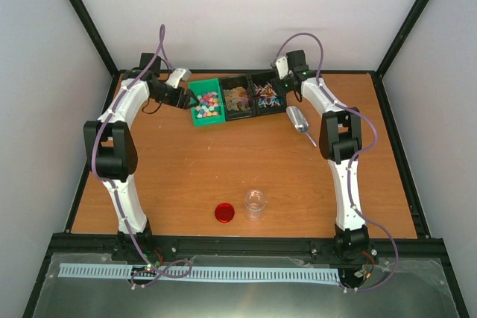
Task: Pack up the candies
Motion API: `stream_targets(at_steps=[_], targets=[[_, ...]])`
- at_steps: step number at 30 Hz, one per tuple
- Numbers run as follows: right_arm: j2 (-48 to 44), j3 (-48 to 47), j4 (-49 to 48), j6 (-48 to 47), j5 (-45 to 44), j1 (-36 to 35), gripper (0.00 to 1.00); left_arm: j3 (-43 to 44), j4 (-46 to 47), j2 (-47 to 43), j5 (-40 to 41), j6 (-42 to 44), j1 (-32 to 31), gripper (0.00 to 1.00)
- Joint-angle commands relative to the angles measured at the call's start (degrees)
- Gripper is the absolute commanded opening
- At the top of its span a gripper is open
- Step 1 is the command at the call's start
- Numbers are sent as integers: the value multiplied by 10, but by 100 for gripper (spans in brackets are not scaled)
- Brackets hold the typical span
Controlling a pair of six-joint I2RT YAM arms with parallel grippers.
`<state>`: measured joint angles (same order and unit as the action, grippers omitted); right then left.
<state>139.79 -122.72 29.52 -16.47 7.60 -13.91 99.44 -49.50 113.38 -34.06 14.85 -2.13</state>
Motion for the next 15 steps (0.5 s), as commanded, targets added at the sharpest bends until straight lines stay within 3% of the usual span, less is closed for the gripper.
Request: stream_targets(at_steps=[1,15], targets=[[5,-14,-11,-18,-3,-18,51,12,21,-26,22,-24,7,75],[-35,65,-27,-66,87,-39,31,-14,19,-52,19,-9,9,75]])
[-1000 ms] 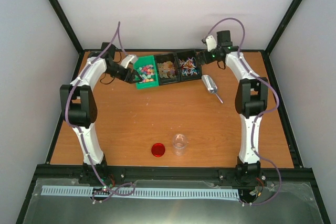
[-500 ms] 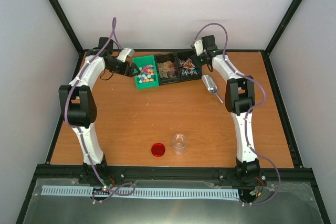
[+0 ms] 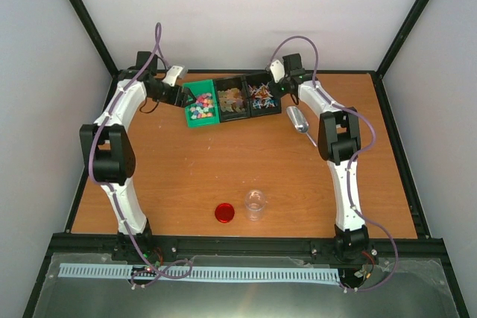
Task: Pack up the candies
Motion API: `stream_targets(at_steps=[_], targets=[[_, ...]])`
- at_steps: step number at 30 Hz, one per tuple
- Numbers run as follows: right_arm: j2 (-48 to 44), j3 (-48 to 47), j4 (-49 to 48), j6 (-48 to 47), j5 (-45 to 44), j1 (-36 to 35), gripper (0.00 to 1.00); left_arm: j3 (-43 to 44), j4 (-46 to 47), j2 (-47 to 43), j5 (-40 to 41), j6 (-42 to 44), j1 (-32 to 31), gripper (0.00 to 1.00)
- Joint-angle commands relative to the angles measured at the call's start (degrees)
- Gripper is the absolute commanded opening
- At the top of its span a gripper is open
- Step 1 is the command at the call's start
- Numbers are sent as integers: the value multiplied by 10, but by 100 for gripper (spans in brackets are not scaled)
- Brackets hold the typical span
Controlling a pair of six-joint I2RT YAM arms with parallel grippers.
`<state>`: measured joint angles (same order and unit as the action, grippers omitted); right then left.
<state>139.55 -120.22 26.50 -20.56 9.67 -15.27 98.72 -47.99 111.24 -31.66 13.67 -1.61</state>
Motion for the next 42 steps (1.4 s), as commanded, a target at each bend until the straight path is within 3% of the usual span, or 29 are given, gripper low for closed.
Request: stream_targets(at_steps=[1,11,18,25,29,34,38,40,42], targets=[[-39,52,0,-33,73,-27,31,-11,2,-34,-3,8,4,75],[-109,183,-39,-56,107,-43,27,-53,-11,-72,17,43,4,75],[-171,285,-69,-122,164,-66,27,-76,-52,-77,-24,94,2,75],[-187,305,-72,-141,173,-83,31,-107,-59,-75,-32,94,-7,75],[-210,285,-60,-120,174,-81,48,-118,-42,-82,-30,76,-8,75],[-267,288,-49,-92,195,-58,76,-115,-28,-81,-34,63,-8,77],[-320,321,-45,-66,197,-18,87,-108,-13,-86,-38,54,-7,79],[-346,356,-48,-60,208,8,99,-109,-2,-91,-39,52,-8,81],[-366,391,-37,-68,224,43,100,-112,12,-96,-39,49,-8,82]])
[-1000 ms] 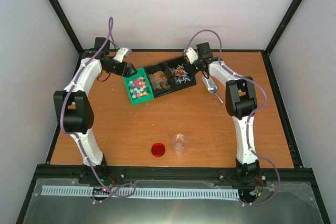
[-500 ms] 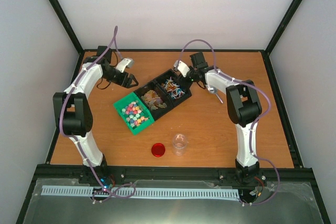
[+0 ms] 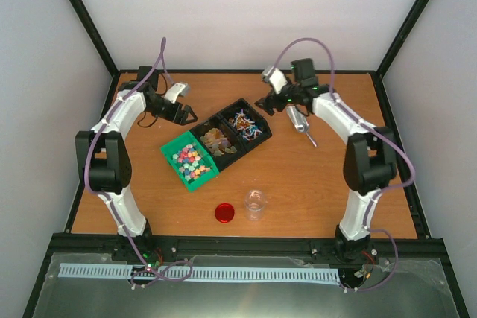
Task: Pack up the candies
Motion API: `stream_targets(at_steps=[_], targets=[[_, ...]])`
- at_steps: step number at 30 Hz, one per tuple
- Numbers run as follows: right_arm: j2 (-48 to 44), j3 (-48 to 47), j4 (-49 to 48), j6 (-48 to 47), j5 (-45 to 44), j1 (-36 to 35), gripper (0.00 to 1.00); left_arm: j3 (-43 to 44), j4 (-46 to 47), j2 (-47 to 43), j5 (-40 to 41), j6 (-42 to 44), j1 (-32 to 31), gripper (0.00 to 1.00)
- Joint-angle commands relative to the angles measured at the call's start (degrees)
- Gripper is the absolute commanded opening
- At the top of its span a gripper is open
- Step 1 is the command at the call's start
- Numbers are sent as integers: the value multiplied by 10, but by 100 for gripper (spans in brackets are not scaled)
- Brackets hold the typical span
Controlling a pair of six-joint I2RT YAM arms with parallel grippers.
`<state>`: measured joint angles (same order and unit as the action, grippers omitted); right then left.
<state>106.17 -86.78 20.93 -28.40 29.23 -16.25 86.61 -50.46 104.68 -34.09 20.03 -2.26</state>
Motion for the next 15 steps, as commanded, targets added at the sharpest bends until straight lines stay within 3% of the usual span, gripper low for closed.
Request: stream_targets(at_steps=[1,5,8,15], targets=[[-43,76,21,6,33,69,100,9,40,-31,-14,-15,-1,82],[-108,187,-30,3,53,141,100,13,47,-30,-16,-15,-1,84],[-122,238,-15,-58,35,167,100,20,49,-22,-21,-18,-2,86],[-60,247,19,-131,18,187,100,54,44,6,-25,-26,-2,86]])
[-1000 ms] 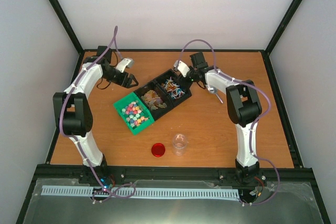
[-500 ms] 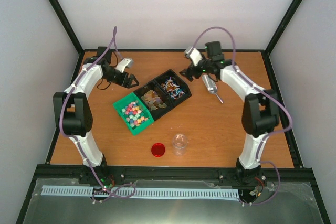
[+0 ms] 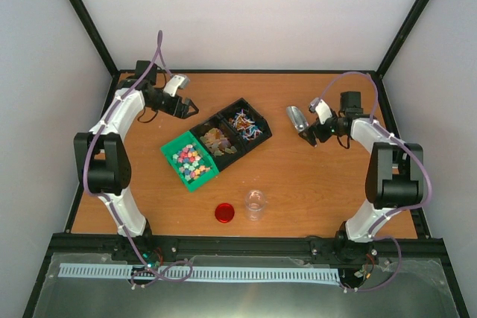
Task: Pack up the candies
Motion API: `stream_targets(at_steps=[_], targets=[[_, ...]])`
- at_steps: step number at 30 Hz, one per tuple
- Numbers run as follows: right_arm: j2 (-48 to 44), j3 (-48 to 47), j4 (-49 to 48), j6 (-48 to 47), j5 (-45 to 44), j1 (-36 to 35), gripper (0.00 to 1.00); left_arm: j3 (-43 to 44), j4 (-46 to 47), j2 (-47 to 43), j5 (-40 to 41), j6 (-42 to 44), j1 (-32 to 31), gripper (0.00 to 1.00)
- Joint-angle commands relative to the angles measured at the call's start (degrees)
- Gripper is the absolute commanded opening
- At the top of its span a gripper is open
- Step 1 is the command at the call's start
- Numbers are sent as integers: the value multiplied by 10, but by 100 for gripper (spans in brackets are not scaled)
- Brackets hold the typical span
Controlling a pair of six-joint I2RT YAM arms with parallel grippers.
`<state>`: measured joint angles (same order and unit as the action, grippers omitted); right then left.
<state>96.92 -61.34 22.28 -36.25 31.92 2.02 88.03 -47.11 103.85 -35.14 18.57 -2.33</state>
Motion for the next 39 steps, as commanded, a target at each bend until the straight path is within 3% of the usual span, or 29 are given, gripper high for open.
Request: stream_targets(at_steps=[1,11,22,31,35,39], targets=[[42,-6,-9,-51,-19,4,100,43,10,17,-13,-11,-1,86],[118,-53,-19,-56,-84,0,80,49,11,20,10,-21,-2,86],[122,-24,-22,-102,-97,-13,47,43,19,19,17,-22,-1,85],[108,-36,28,-131,-71,-34,4,74,1,25,11,-12,-2,86],[82,-54,65,-144,-68,-47,3,89,-20,22,7,6,-2,86],[58,-98,145,-175,-65,-85,3,151,-103,39,-40,62,-3,88]])
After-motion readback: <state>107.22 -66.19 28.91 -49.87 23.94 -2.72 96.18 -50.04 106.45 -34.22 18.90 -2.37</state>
